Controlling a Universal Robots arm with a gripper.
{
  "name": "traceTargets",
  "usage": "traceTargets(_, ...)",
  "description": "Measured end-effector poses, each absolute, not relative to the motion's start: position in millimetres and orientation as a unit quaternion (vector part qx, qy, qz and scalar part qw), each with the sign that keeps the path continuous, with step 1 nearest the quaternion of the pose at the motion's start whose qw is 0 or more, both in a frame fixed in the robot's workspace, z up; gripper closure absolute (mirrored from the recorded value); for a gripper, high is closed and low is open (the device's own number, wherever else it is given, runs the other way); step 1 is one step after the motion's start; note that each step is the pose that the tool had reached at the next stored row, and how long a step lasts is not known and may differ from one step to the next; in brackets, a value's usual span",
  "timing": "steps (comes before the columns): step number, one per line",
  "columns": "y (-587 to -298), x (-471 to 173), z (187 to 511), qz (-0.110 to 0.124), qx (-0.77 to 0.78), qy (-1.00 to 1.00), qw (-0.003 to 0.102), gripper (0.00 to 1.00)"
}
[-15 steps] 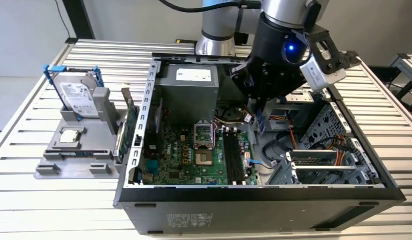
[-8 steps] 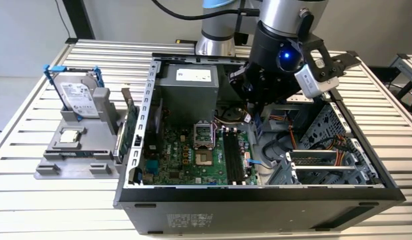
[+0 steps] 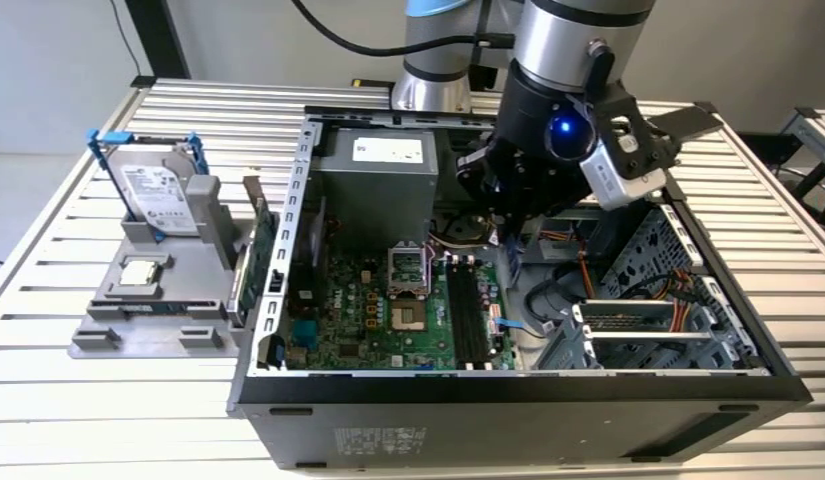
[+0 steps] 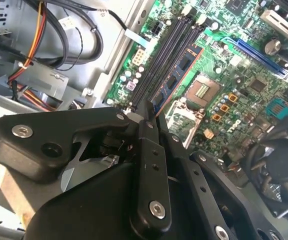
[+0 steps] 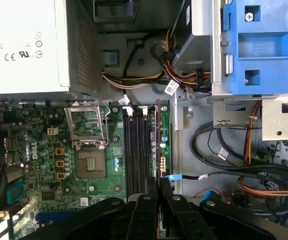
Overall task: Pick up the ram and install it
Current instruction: 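Insert the ram into the slot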
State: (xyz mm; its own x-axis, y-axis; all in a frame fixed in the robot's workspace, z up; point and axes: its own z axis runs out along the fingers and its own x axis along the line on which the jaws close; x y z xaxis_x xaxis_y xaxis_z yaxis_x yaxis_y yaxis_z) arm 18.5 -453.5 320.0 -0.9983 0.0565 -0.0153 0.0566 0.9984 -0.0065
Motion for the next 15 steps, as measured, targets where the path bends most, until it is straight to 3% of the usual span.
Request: traceTargets(15,-453.4,17.3,298.0,0.001,0.028,1.000,0.007,1.00)
